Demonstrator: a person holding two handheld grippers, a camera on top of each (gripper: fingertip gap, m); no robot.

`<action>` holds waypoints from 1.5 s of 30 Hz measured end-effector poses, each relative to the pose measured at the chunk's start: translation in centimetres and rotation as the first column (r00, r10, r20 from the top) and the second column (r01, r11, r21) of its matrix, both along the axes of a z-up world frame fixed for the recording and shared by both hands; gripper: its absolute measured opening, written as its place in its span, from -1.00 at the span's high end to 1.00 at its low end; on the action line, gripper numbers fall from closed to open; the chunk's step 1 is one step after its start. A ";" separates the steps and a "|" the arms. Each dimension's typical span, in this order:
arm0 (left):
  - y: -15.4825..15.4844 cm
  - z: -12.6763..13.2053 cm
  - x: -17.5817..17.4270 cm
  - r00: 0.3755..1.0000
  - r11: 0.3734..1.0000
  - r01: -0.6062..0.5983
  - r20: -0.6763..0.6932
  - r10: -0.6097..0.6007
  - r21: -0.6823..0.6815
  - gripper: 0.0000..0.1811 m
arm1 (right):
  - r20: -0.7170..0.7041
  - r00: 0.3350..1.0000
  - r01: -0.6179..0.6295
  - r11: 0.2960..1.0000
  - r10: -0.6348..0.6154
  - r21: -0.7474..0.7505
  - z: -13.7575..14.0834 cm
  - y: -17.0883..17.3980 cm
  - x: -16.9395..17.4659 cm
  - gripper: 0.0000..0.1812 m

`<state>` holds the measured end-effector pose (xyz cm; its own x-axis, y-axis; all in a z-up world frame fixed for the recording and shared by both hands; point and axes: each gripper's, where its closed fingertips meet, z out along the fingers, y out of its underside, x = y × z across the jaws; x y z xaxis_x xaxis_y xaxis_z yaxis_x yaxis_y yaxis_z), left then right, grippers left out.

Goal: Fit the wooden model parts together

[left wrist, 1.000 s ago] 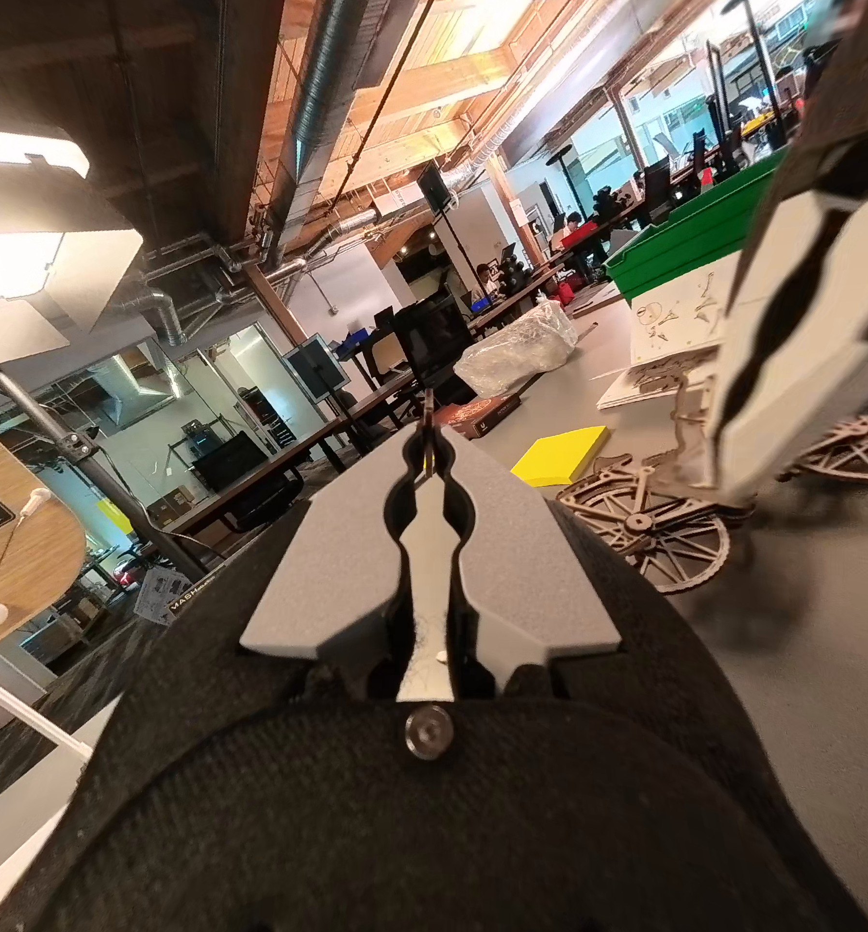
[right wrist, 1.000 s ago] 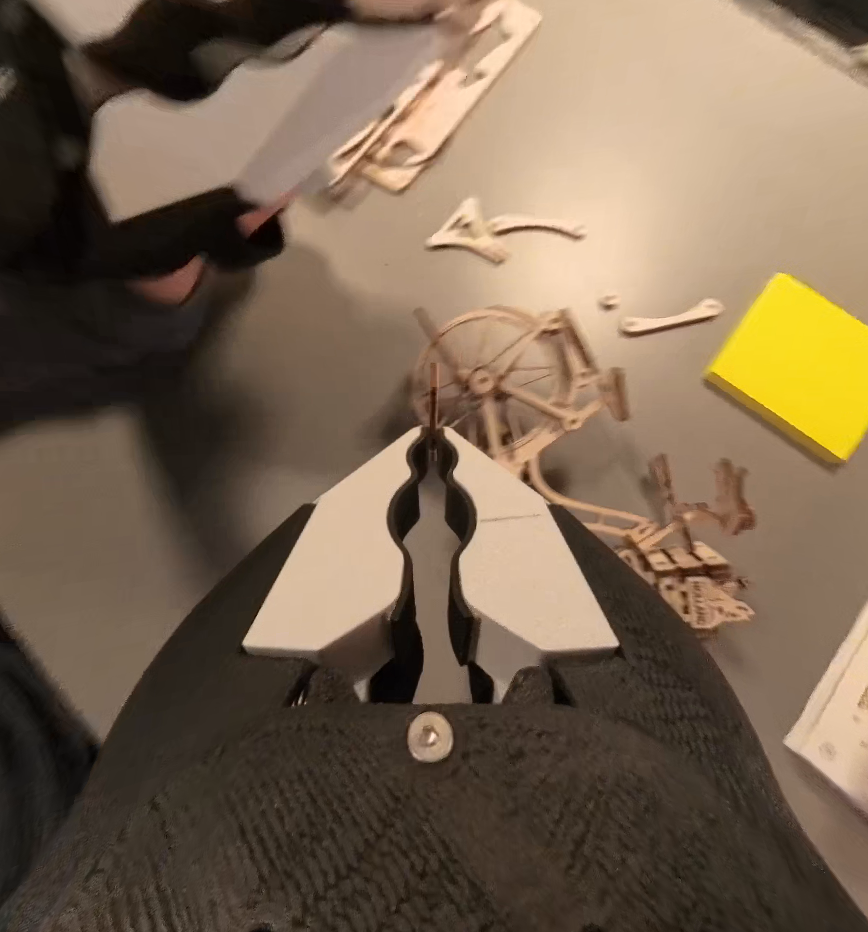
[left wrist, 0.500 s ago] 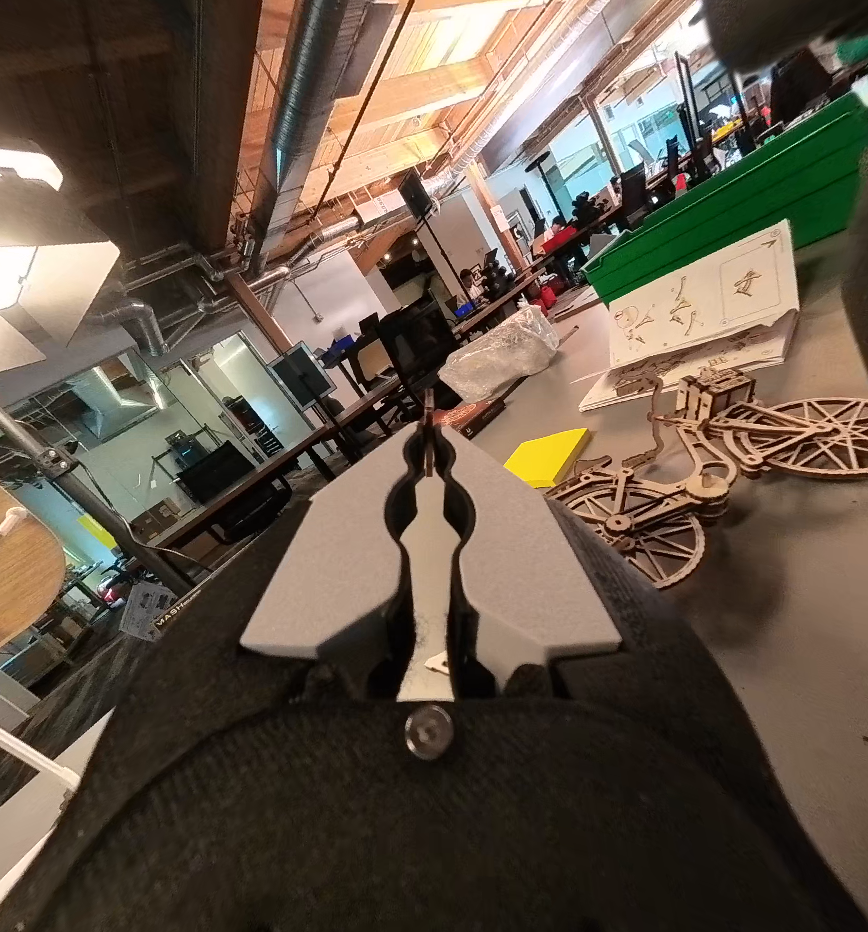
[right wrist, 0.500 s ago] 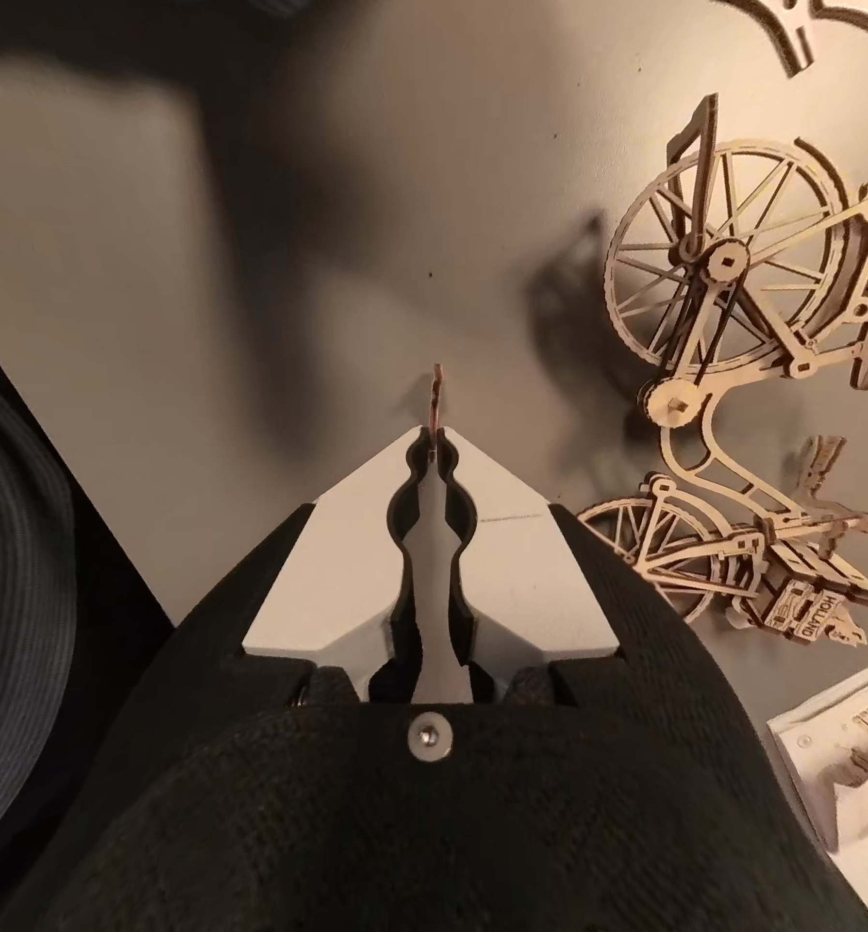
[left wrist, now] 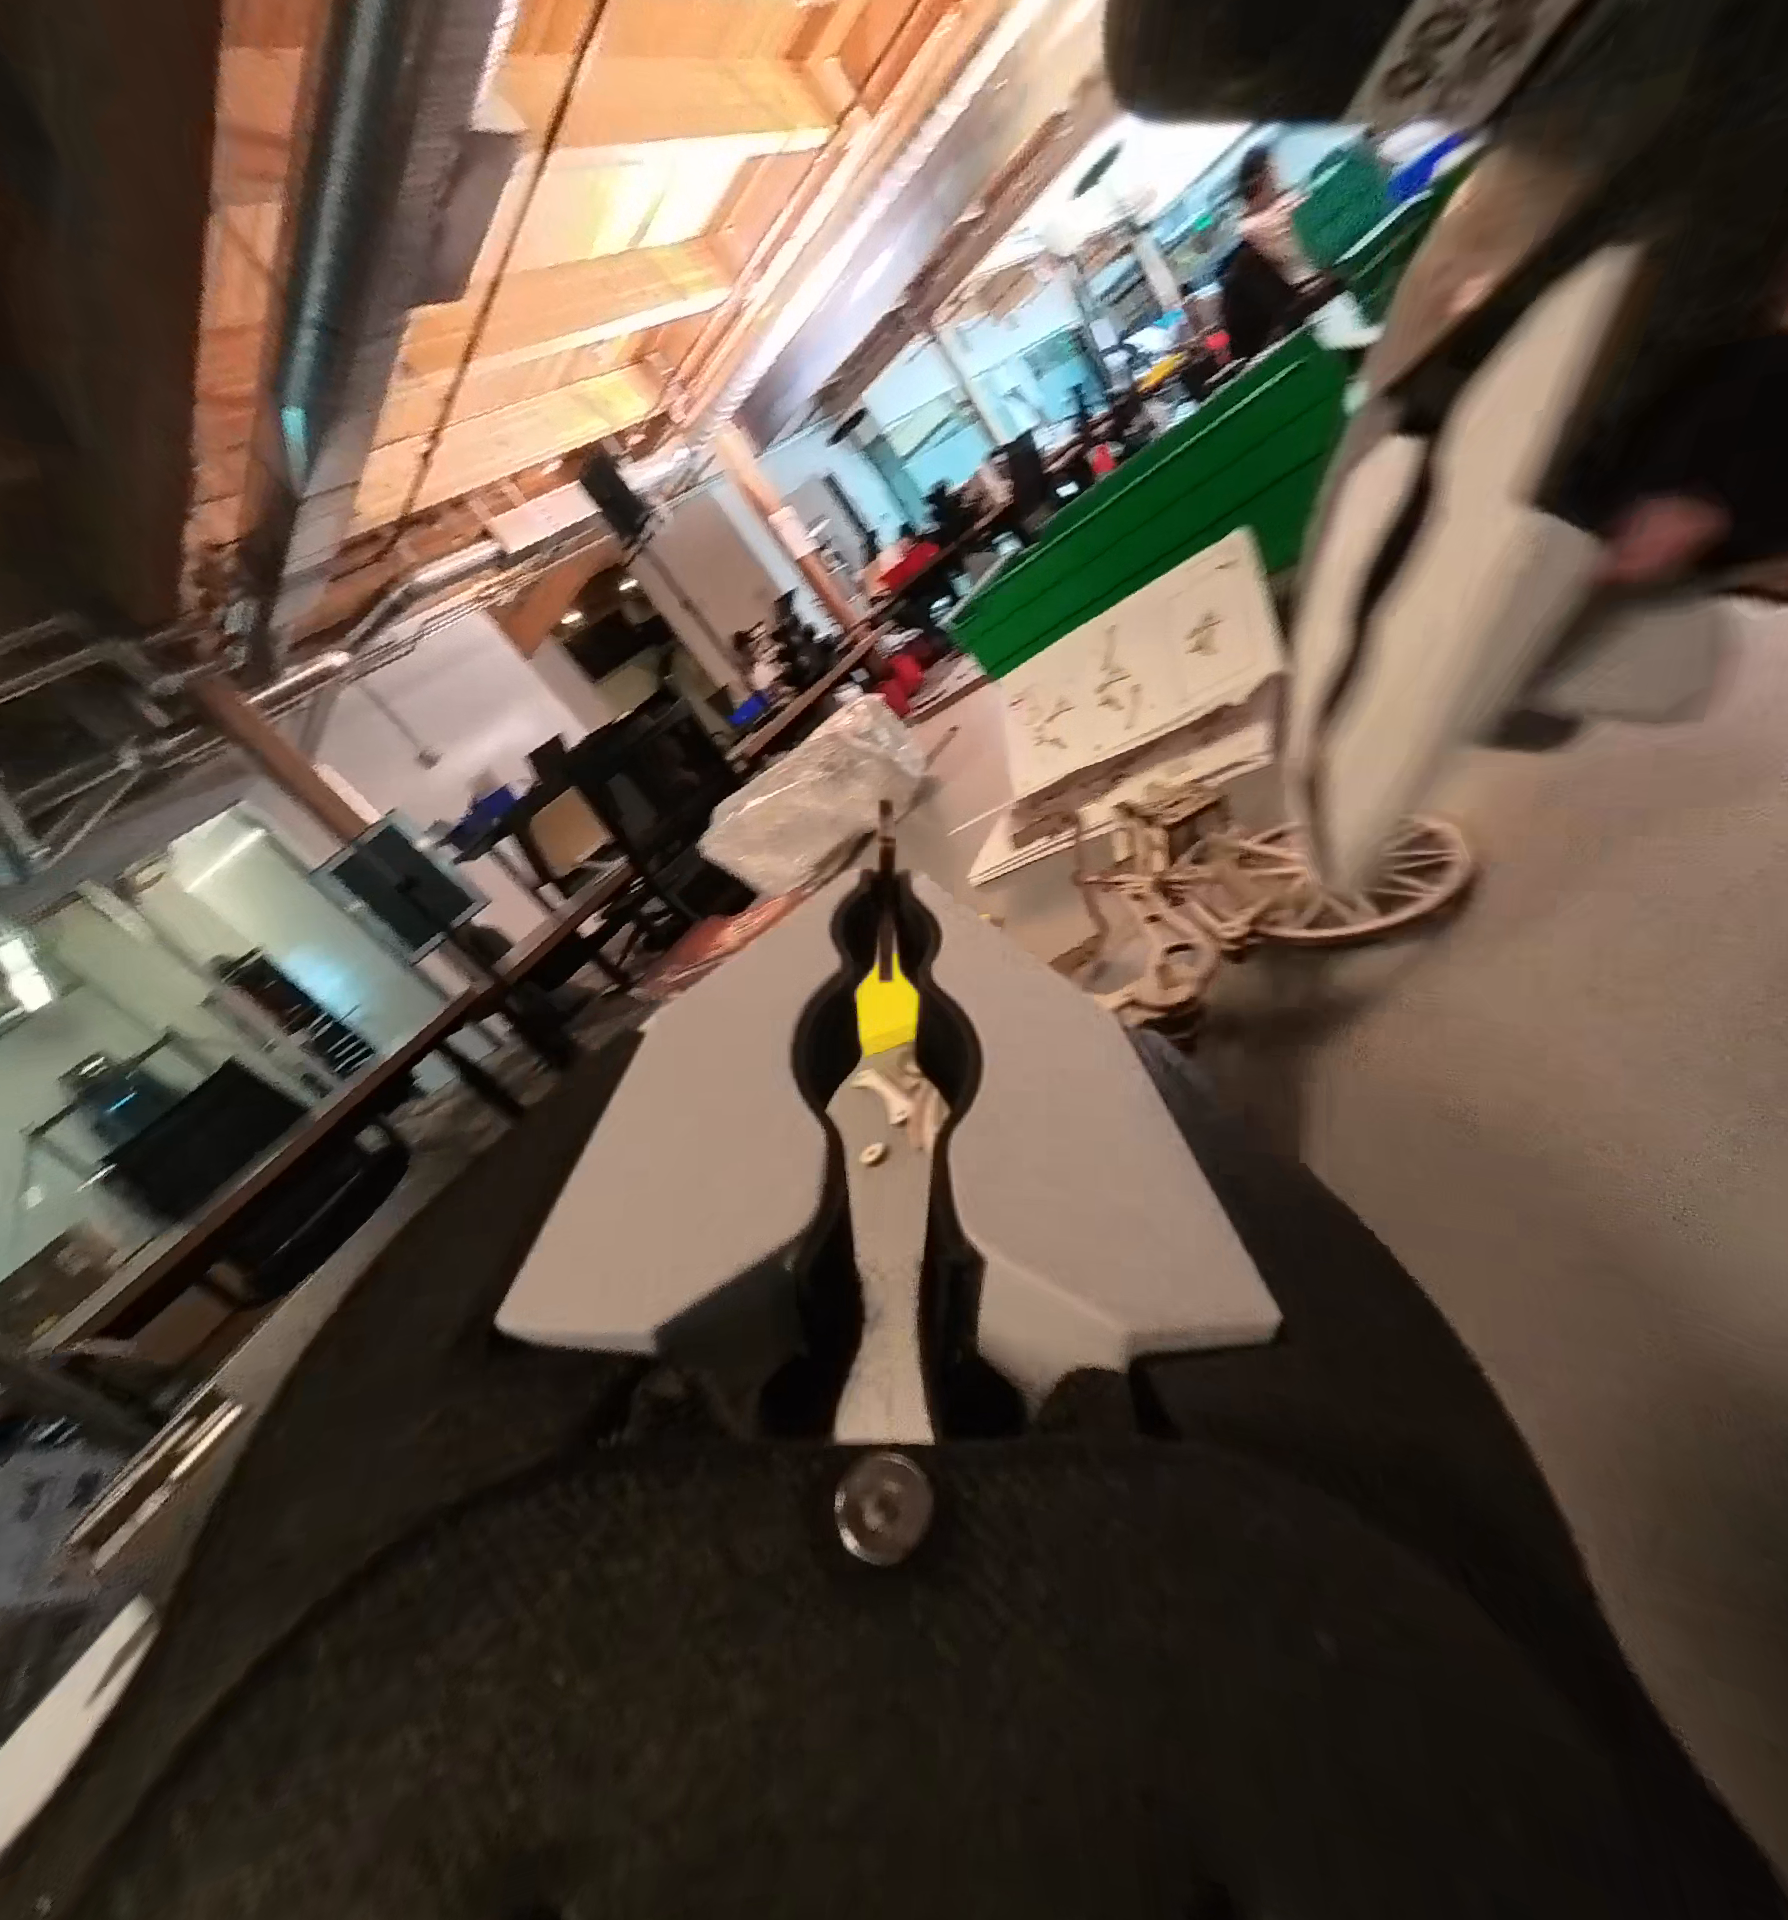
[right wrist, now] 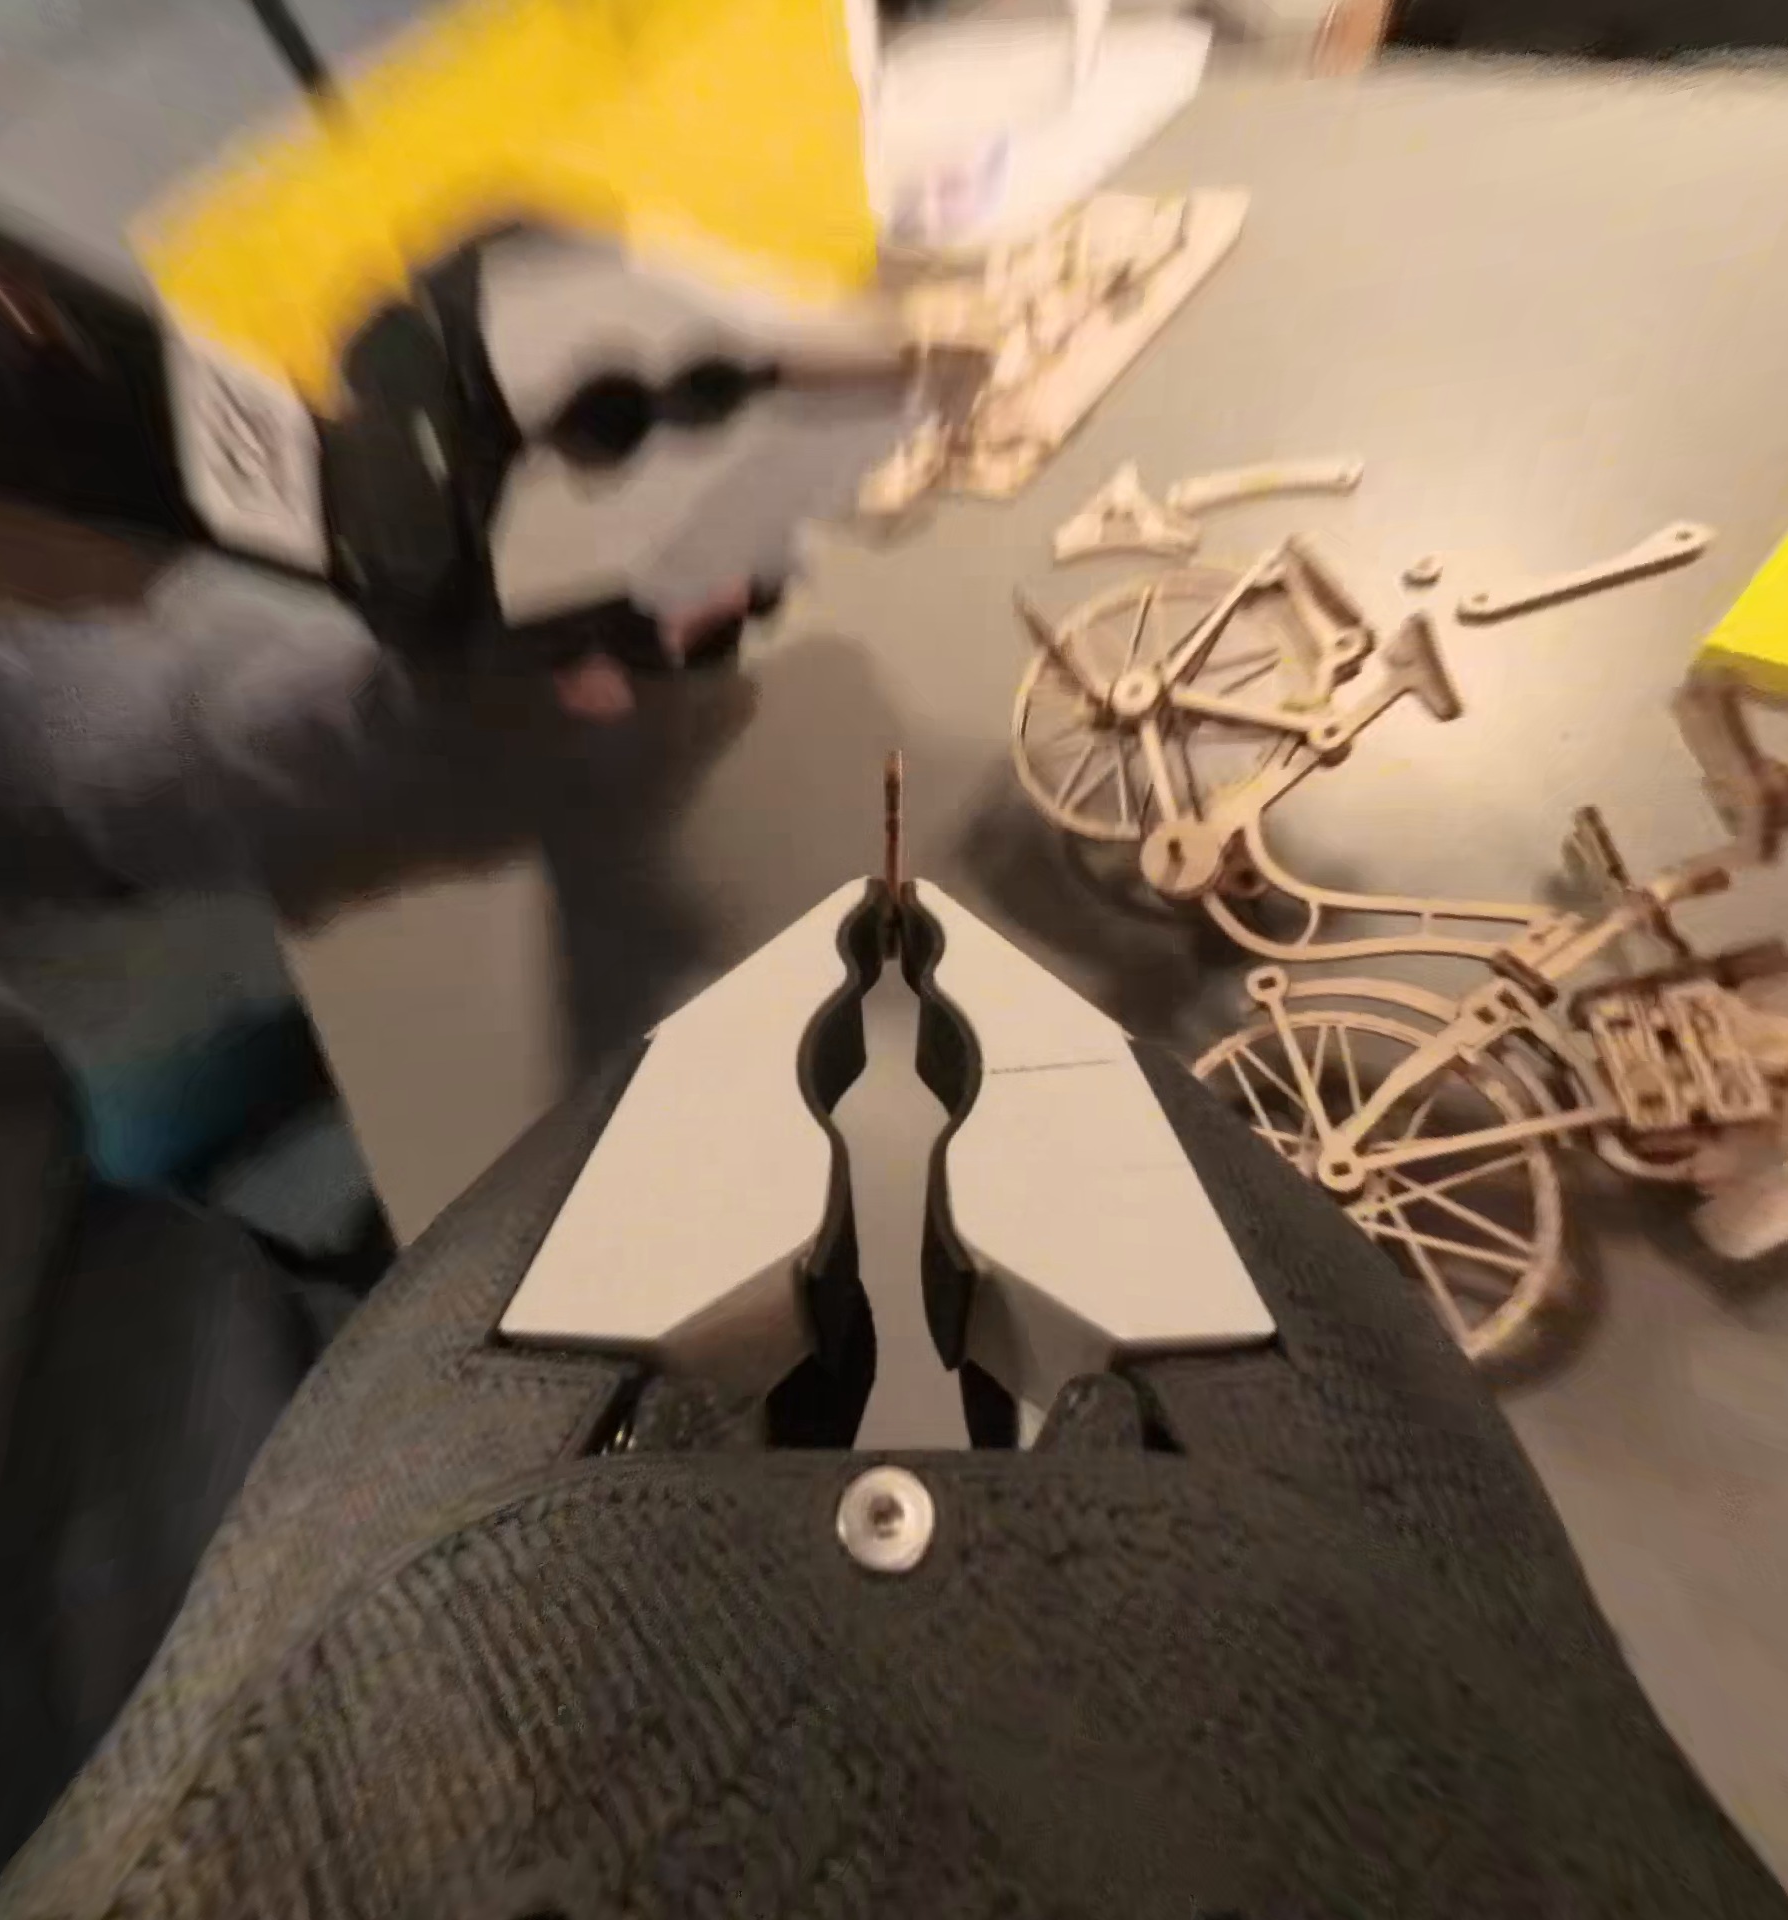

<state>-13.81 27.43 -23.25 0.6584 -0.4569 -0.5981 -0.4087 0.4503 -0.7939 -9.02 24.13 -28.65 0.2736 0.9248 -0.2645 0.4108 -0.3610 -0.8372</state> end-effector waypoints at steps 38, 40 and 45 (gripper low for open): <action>-8.0 -3.9 5.4 0.854 0.896 0.439 -0.280 -0.438 -0.062 0.99 | -0.375 0.911 -0.253 0.951 0.173 -0.176 1.5 -4.8 1.7 1.00; -8.3 -4.3 5.4 0.840 0.893 0.446 -0.320 -0.438 -0.052 0.99 | -0.308 0.929 -0.258 0.955 0.203 -0.148 0.9 -5.0 1.8 1.00; -8.3 -4.8 5.5 0.829 0.892 0.448 -0.345 -0.440 -0.060 0.99 | -0.206 0.951 -0.261 0.958 0.232 -0.122 0.3 -5.0 2.1 1.00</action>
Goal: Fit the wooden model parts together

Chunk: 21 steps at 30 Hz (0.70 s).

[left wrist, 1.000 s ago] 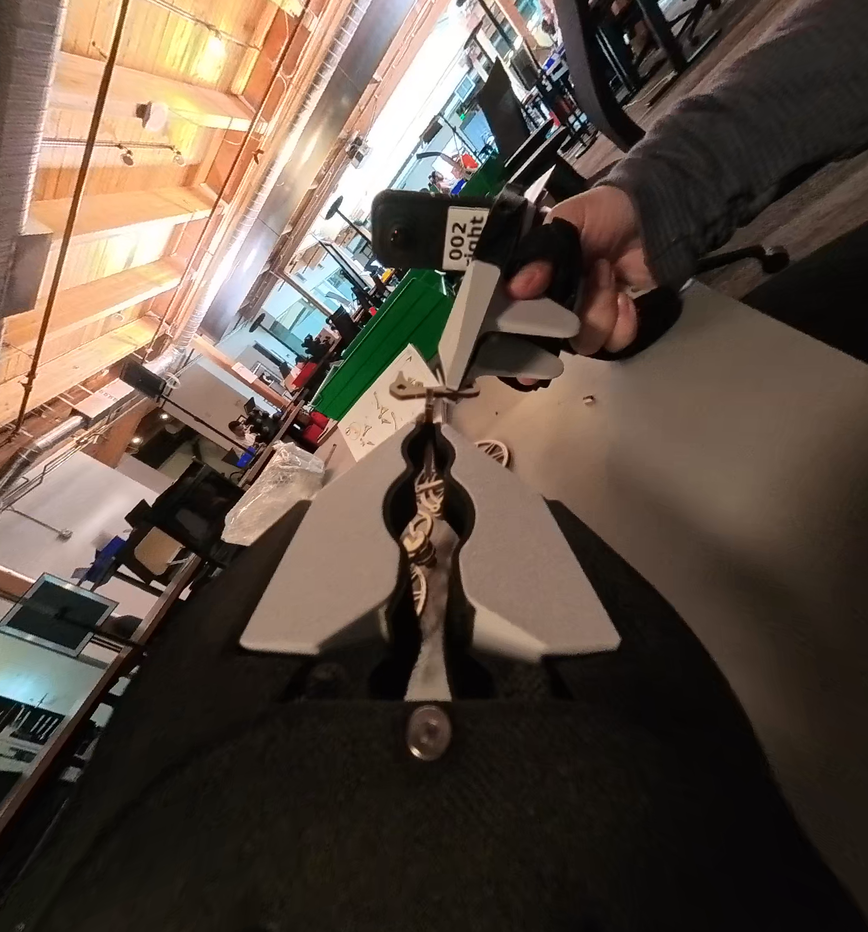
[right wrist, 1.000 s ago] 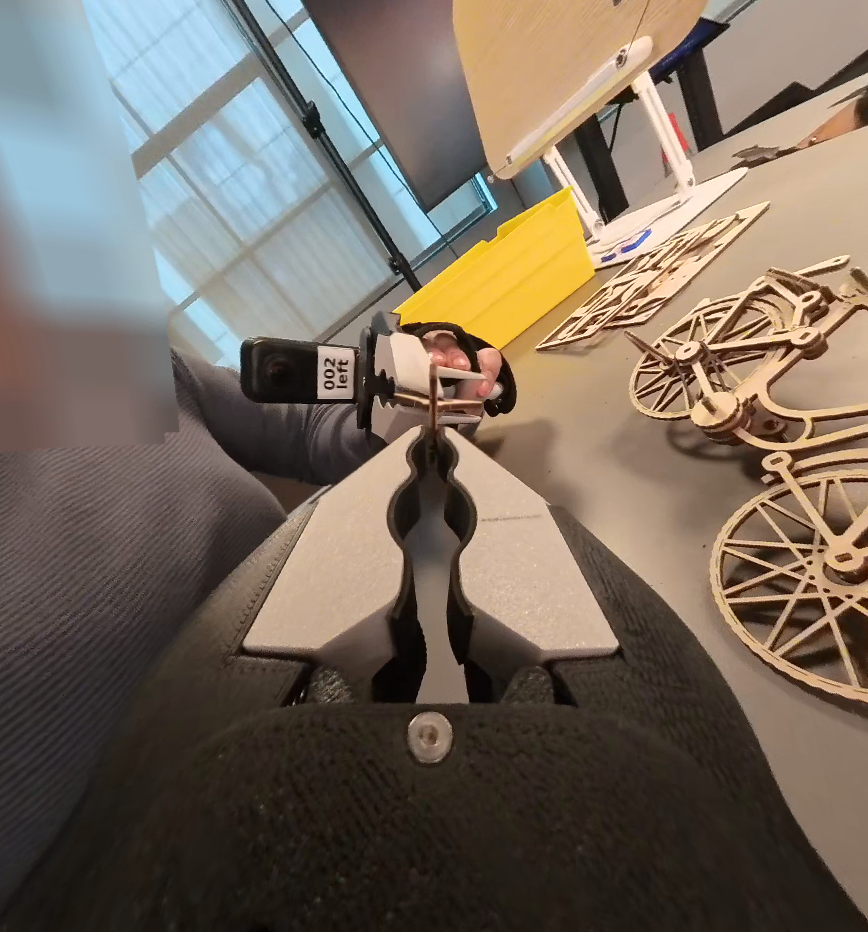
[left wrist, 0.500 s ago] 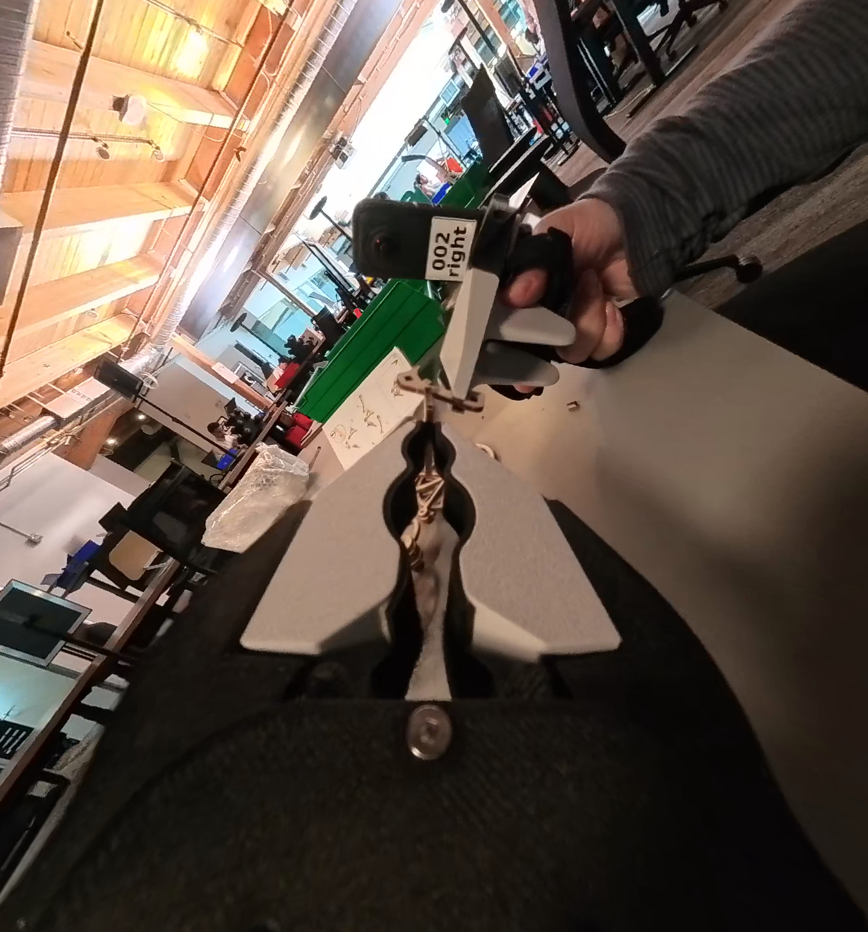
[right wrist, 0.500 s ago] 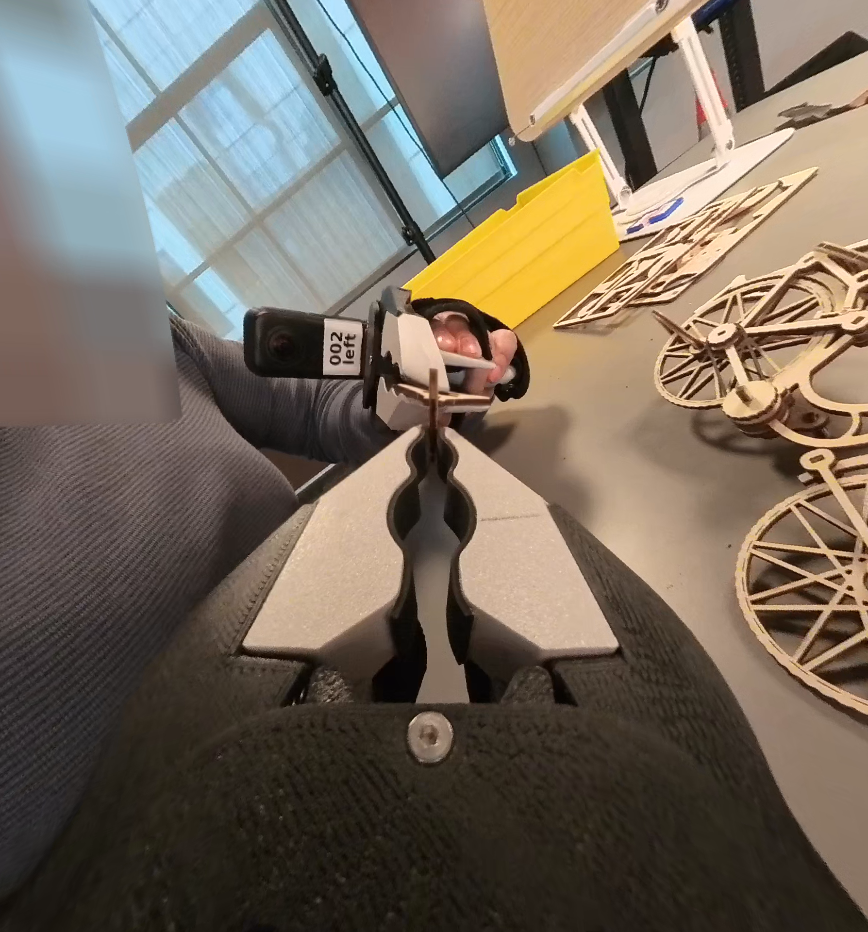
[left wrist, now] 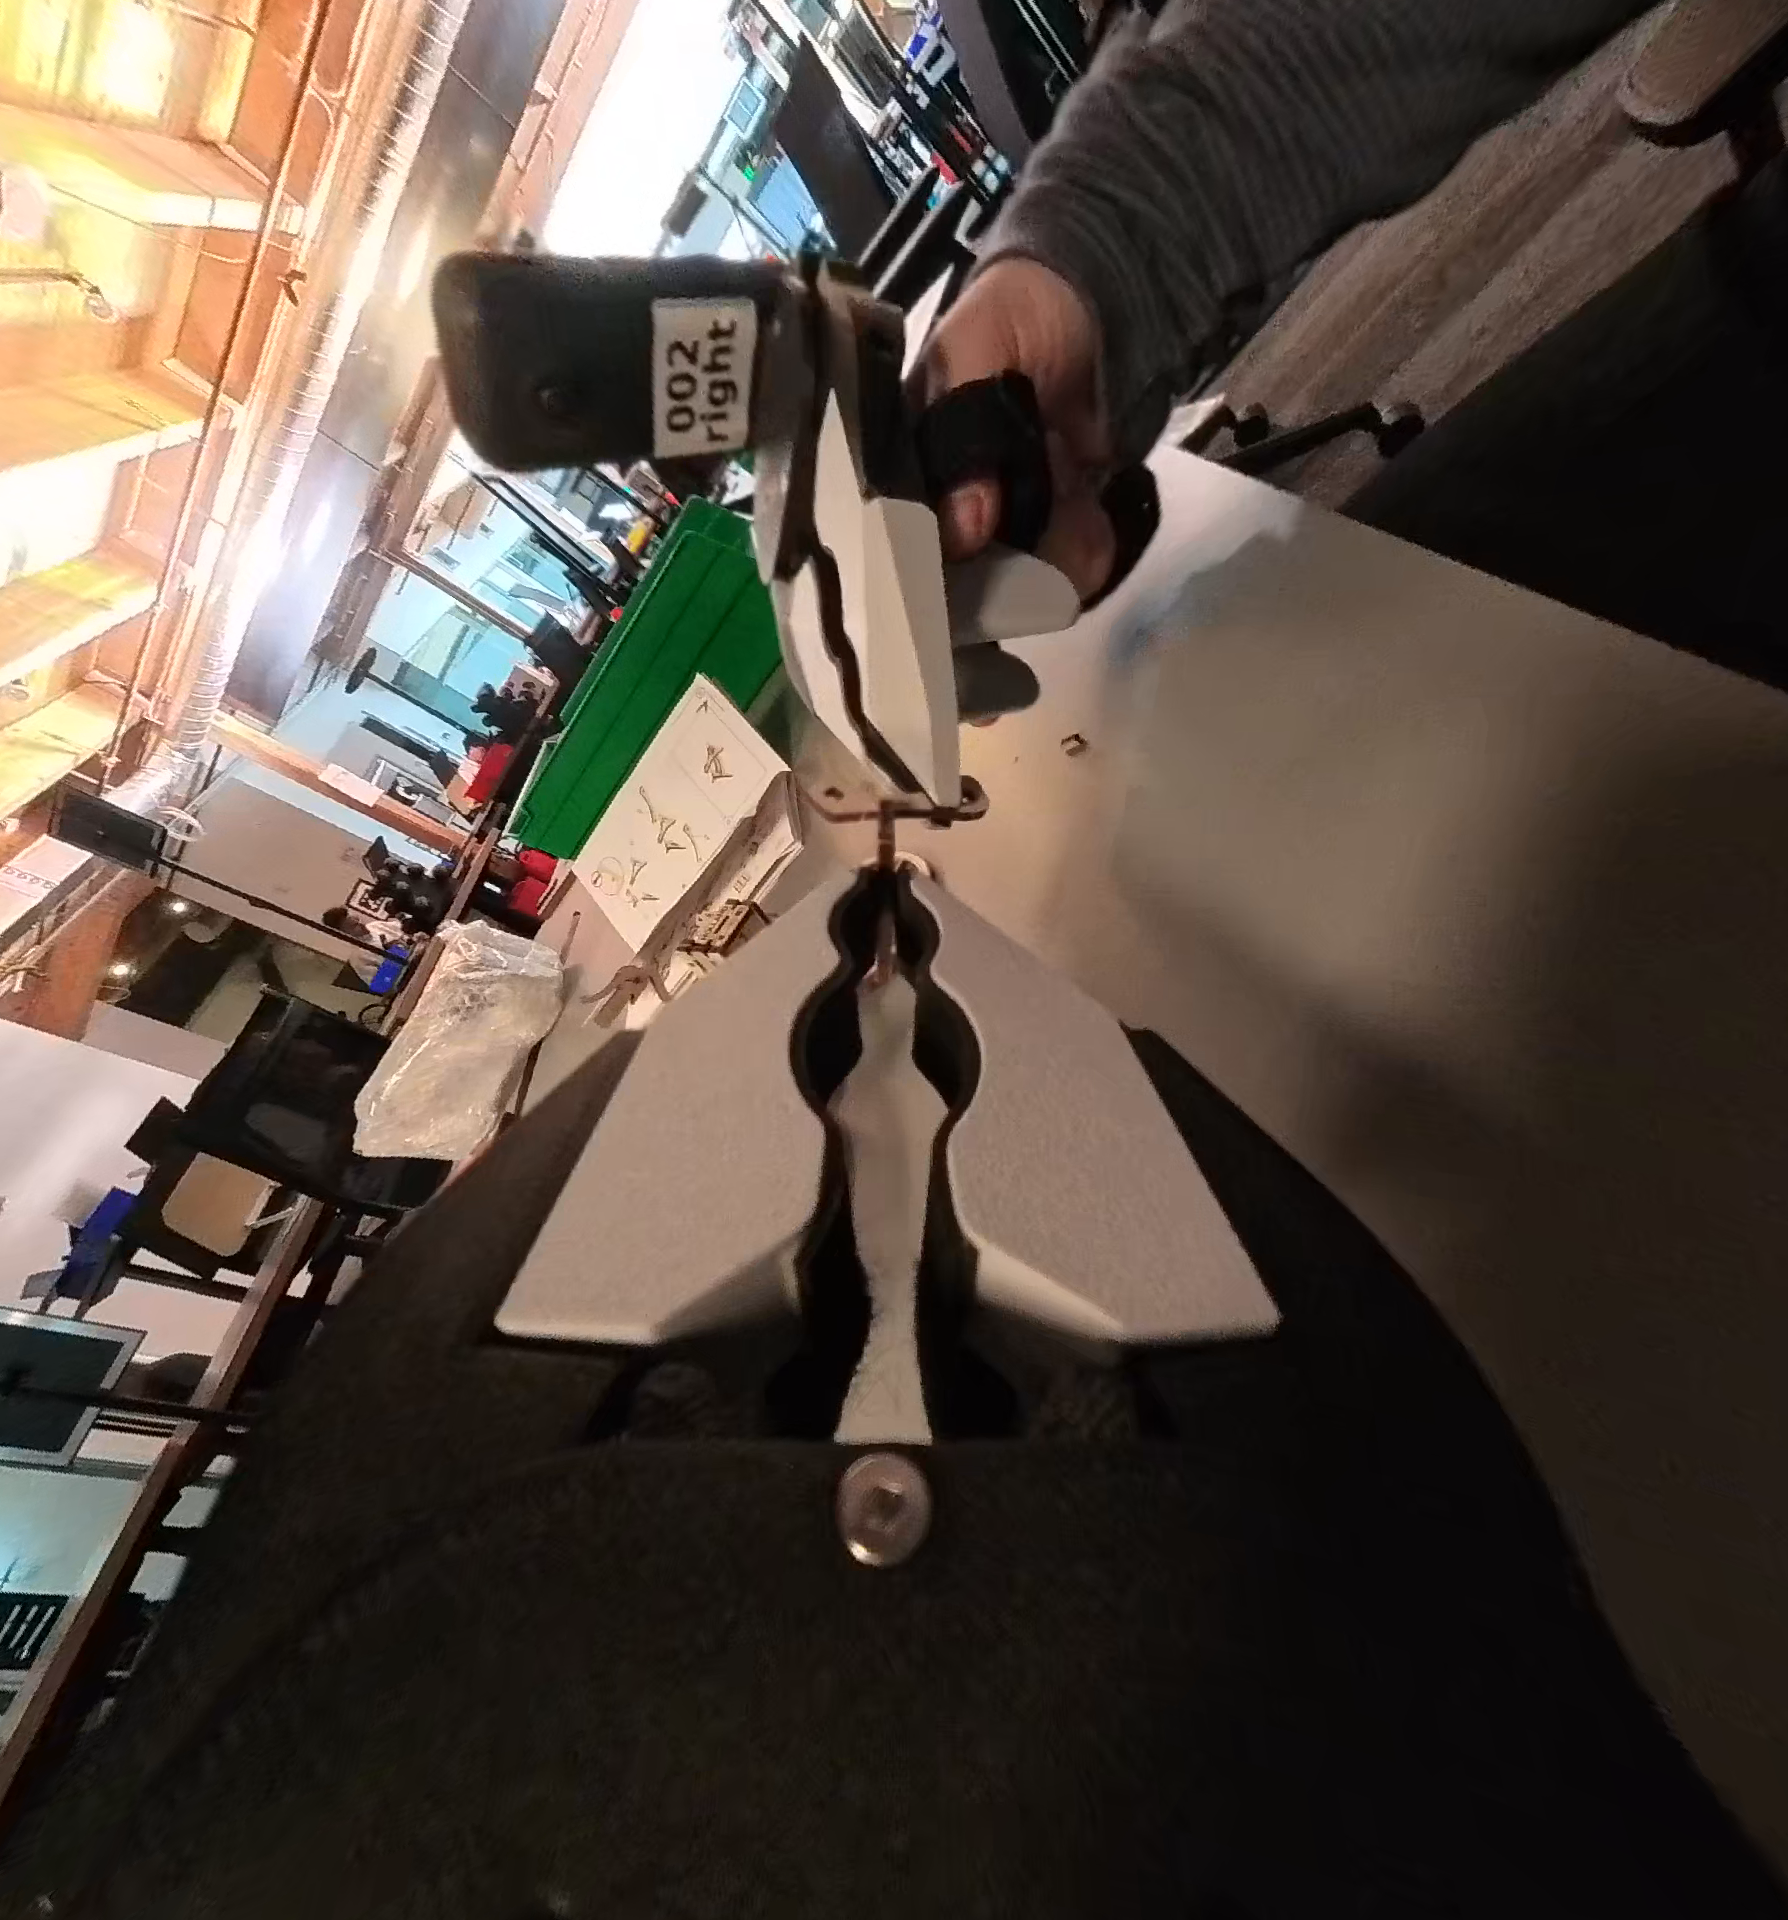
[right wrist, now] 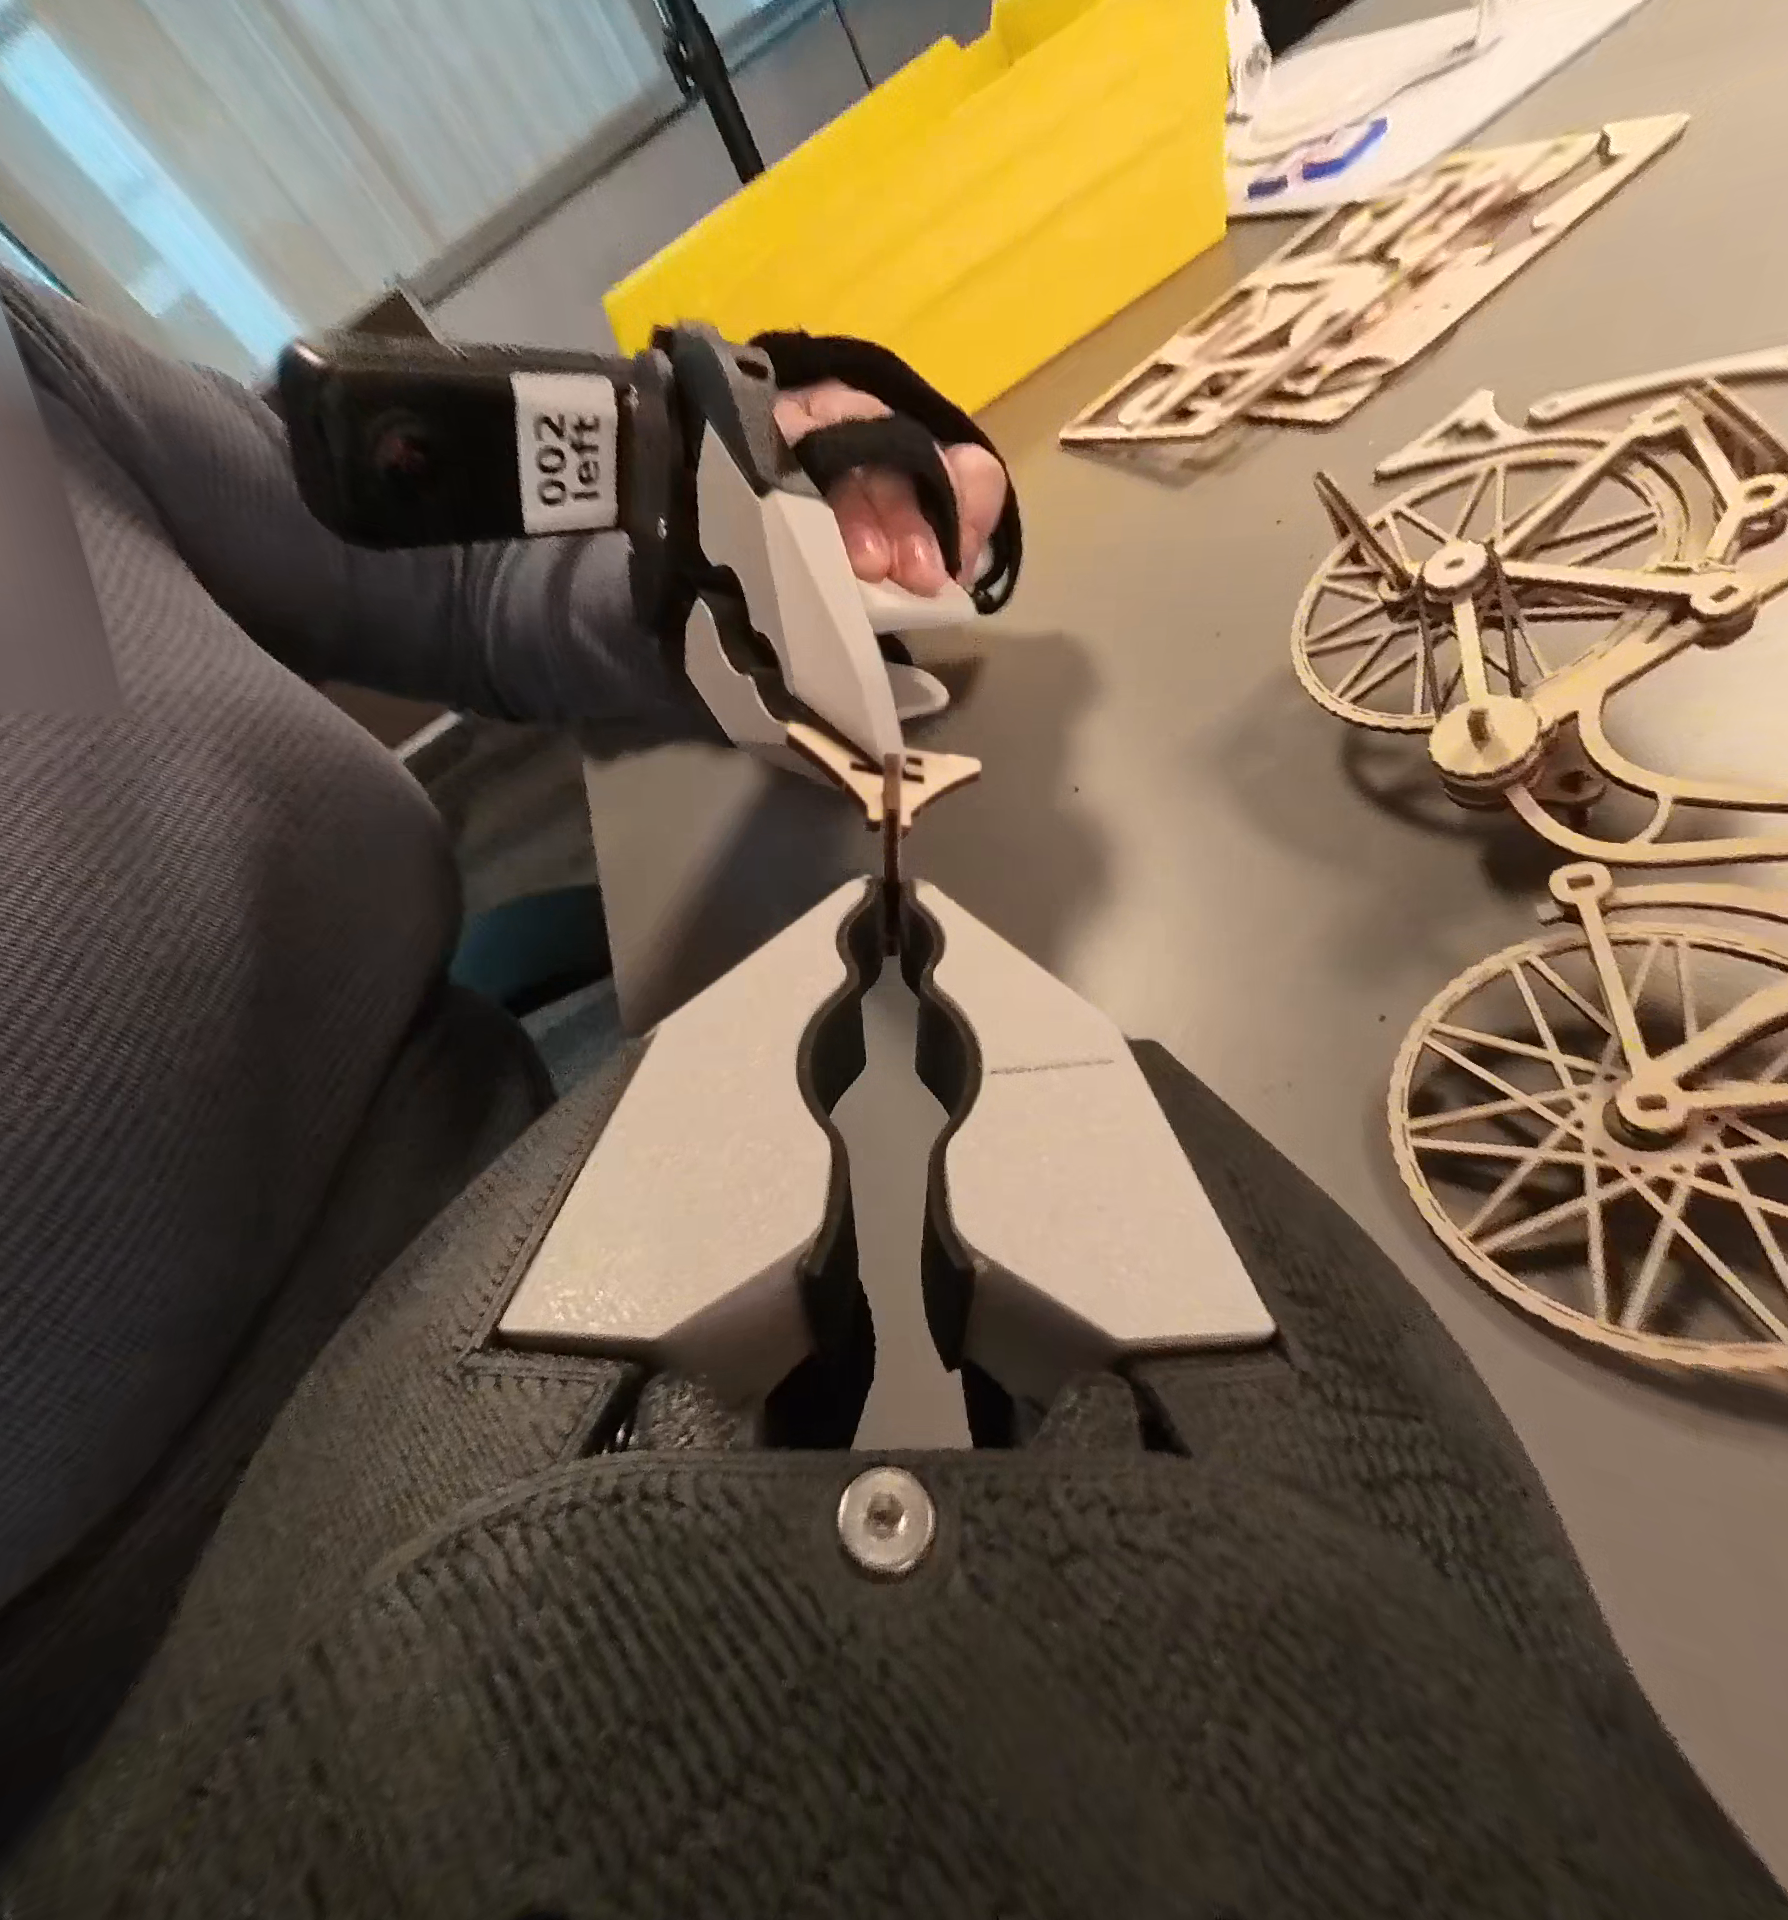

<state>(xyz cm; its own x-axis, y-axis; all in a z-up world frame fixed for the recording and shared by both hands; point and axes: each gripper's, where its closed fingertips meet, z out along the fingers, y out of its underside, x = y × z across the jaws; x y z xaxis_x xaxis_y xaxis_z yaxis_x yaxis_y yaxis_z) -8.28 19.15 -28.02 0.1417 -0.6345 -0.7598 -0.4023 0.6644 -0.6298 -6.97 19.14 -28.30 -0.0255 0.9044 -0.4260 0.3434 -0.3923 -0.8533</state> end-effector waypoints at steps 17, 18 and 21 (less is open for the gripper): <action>1.0 -2.3 -0.4 0.990 0.999 -0.039 -0.137 0.041 0.018 0.99 | 0.804 0.592 -0.273 0.927 -0.048 0.256 -6.2 1.0 3.9 1.00; 1.1 -2.2 -0.4 0.990 0.999 -0.039 -0.136 0.041 0.017 0.99 | 0.801 0.597 -0.271 0.928 -0.047 0.256 -6.2 1.0 3.9 1.00; 1.2 -2.0 -0.4 0.991 0.999 -0.048 -0.127 0.051 0.021 0.99 | 0.784 0.619 -0.271 0.924 -0.046 0.268 -6.2 0.9 3.6 0.98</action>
<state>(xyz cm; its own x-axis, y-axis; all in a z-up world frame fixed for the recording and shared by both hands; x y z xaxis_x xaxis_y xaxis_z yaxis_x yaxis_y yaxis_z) -8.68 20.37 -30.07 0.0742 -0.6155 -0.7847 -0.5110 0.6522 -0.5599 -3.34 20.05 -34.55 0.0528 0.9985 -0.0158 0.9481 -0.0551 -0.3131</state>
